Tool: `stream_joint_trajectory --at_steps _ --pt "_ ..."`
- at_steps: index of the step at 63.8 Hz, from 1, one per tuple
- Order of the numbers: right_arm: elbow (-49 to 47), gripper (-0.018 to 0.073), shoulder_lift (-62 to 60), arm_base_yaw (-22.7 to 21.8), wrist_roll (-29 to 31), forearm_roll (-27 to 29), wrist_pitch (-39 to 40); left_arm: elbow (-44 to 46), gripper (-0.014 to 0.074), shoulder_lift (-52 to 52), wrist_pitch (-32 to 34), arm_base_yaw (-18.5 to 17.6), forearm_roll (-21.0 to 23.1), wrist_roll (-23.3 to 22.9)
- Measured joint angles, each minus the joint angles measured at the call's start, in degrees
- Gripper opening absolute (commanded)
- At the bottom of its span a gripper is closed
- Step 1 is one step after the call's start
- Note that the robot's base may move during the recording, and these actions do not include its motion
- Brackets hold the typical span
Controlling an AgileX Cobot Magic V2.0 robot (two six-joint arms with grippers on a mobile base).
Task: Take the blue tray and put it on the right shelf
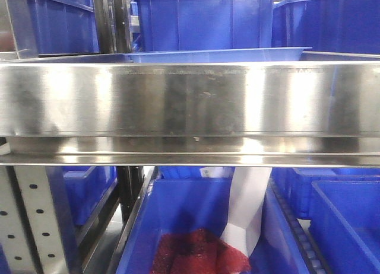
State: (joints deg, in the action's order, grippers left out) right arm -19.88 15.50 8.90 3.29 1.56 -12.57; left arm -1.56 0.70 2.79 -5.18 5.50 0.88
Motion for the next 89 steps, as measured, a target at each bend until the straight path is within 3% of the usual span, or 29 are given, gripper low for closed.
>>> stream_joint_trajectory --at_steps 11,23,89 --pt "11.6 0.0057 -7.8 -9.57 3.91 4.26 5.47 0.0 -0.0048 0.0 0.0 0.0 -0.09 0.0" --pt "20.82 0.0057 -15.03 -13.68 4.1 5.26 8.76 0.0 -0.0048 0.0 0.0 0.0 -0.09 0.0" --pt "21.49 0.0057 -16.14 -15.21 4.1 5.47 8.34 -0.09 -0.0048 0.0 0.04 0.0 -0.09 0.11"
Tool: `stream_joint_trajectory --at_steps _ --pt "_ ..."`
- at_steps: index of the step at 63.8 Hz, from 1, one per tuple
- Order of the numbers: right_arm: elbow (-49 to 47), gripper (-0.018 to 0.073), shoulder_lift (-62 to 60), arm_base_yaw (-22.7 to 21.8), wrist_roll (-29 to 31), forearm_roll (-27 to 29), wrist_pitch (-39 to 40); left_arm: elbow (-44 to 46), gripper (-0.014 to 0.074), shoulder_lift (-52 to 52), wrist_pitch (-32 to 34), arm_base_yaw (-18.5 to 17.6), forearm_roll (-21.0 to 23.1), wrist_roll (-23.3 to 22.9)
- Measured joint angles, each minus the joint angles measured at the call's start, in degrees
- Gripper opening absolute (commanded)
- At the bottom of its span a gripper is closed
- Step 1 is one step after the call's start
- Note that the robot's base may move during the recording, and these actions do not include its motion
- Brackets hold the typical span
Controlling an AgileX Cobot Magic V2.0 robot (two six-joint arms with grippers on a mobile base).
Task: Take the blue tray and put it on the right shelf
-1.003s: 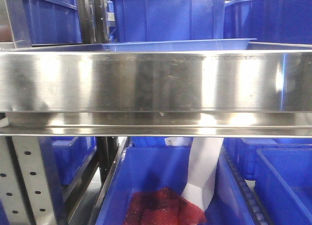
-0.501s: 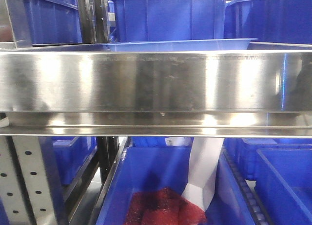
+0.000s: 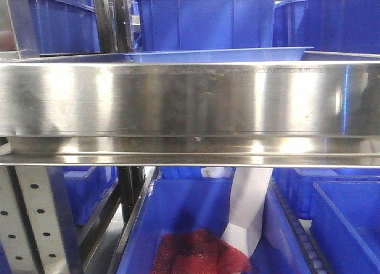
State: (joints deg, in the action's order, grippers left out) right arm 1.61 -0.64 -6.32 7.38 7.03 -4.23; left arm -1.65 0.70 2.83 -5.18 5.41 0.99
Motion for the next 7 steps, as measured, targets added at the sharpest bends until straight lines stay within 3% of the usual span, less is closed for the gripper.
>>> stream_joint_trajectory --at_steps 7 --pt "0.0 0.0057 0.0 0.0 0.0 0.0 0.0 0.0 -0.0048 0.0 0.0 0.0 0.0 0.0"
